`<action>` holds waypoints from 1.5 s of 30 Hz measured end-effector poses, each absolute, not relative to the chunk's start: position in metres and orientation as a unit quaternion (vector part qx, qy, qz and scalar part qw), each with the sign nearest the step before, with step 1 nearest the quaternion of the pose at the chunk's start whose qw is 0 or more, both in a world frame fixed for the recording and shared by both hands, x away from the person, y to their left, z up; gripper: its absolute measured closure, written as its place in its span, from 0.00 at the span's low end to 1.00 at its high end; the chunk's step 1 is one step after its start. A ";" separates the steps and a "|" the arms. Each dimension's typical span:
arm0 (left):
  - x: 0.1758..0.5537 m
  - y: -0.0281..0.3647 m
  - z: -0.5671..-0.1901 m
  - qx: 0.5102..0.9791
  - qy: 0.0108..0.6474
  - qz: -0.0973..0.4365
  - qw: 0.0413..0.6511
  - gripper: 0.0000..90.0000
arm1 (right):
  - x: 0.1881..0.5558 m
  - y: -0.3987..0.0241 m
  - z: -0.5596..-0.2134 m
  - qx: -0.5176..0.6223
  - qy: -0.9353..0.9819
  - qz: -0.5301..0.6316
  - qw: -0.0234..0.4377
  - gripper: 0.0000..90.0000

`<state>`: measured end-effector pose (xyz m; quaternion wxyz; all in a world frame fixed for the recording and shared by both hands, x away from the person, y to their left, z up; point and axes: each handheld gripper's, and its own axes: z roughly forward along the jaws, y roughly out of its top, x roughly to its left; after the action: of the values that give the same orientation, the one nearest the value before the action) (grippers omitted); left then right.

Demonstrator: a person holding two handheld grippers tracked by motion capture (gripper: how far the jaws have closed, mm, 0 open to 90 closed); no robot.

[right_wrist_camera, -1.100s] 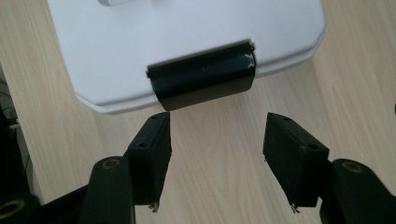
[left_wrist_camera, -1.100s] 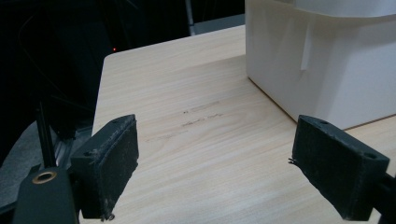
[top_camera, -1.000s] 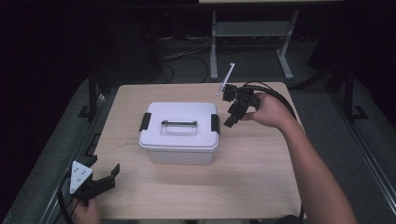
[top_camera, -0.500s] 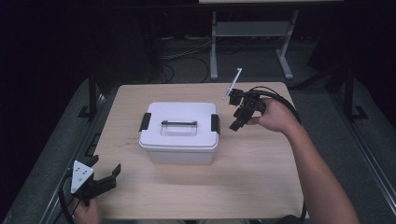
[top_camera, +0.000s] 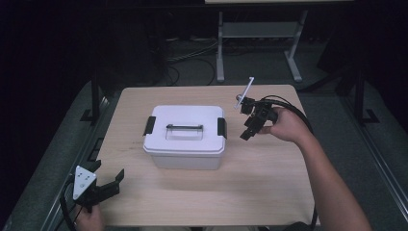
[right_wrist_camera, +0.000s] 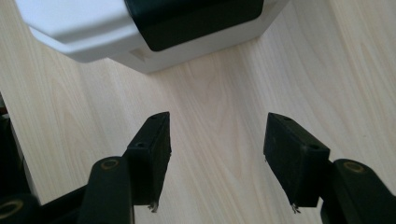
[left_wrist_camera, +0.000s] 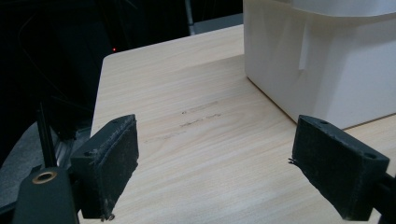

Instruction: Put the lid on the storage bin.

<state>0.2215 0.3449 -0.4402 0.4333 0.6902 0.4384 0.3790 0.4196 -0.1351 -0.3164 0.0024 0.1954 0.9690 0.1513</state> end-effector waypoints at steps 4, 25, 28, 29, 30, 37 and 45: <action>0.222 0.345 -0.440 0.691 0.438 0.380 0.433 0.15 | 0.418 -0.142 -0.321 0.202 0.968 0.151 0.000 0.45; 0.222 0.342 -0.440 0.694 0.434 0.380 0.430 0.15 | 0.407 -0.173 -0.344 0.224 0.962 0.157 -0.008 0.44; 0.222 0.342 -0.440 0.694 0.435 0.380 0.430 0.15 | 0.405 -0.178 -0.347 0.230 0.960 0.160 -0.010 0.44; 0.222 0.342 -0.440 0.694 0.435 0.380 0.430 0.15 | 0.405 -0.180 -0.349 0.230 0.960 0.161 -0.010 0.44; 0.222 0.342 -0.440 0.694 0.435 0.380 0.430 0.16 | 0.405 -0.180 -0.349 0.230 0.960 0.161 -0.010 0.44; 0.221 0.342 -0.440 0.694 0.435 0.380 0.430 0.16 | 0.401 -0.191 -0.360 0.240 0.957 0.163 -0.012 0.44; 0.222 0.341 -0.440 0.696 0.434 0.380 0.428 0.16 | 0.395 -0.200 -0.369 0.246 0.955 0.167 -0.014 0.44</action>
<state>0.2215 0.3413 -0.4398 0.4277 0.6958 0.4339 0.3802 0.3946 -0.2004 -0.3687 -0.0140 0.2458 0.9546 0.1674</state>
